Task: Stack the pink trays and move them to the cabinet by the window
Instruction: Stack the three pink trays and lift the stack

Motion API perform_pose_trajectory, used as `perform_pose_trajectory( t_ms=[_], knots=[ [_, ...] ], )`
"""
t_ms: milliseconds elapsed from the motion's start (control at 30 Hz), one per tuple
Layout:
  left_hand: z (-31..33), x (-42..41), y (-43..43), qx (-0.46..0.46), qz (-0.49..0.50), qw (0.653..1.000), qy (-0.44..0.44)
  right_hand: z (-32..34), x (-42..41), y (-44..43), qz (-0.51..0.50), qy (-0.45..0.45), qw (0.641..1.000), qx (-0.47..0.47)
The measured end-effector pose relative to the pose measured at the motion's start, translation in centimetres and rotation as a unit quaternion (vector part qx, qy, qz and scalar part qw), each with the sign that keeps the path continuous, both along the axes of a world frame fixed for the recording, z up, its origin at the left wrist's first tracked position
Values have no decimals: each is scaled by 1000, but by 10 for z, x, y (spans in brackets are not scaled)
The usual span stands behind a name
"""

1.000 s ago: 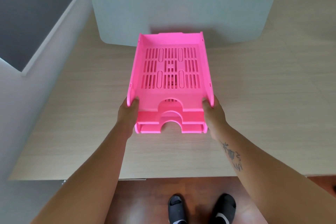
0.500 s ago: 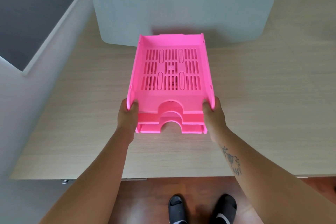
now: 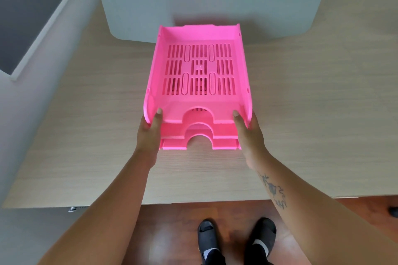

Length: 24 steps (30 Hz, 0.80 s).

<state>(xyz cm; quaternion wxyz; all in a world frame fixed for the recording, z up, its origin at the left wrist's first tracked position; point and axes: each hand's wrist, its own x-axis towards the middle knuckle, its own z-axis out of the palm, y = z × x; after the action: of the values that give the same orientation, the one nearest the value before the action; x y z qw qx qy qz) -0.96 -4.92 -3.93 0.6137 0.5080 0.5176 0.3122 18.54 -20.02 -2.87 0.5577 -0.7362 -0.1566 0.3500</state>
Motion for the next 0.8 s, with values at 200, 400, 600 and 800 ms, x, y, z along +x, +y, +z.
perform_pose_trajectory(
  t_ms=[200,400,600,800],
  knots=[
    [6,7,17,34,15,995,95,11,9,13,16,-33,999,-11],
    [7,-1,15,36,7,993,109,16,6,8,4,-44,999,-16],
    [2,-16,-5,44,8,993,108,16,-11,-14,13,-42,999,-22],
    [7,-11,-6,36,-1,995,89,18,-8,-12,21,-20,999,-24]
  ],
)
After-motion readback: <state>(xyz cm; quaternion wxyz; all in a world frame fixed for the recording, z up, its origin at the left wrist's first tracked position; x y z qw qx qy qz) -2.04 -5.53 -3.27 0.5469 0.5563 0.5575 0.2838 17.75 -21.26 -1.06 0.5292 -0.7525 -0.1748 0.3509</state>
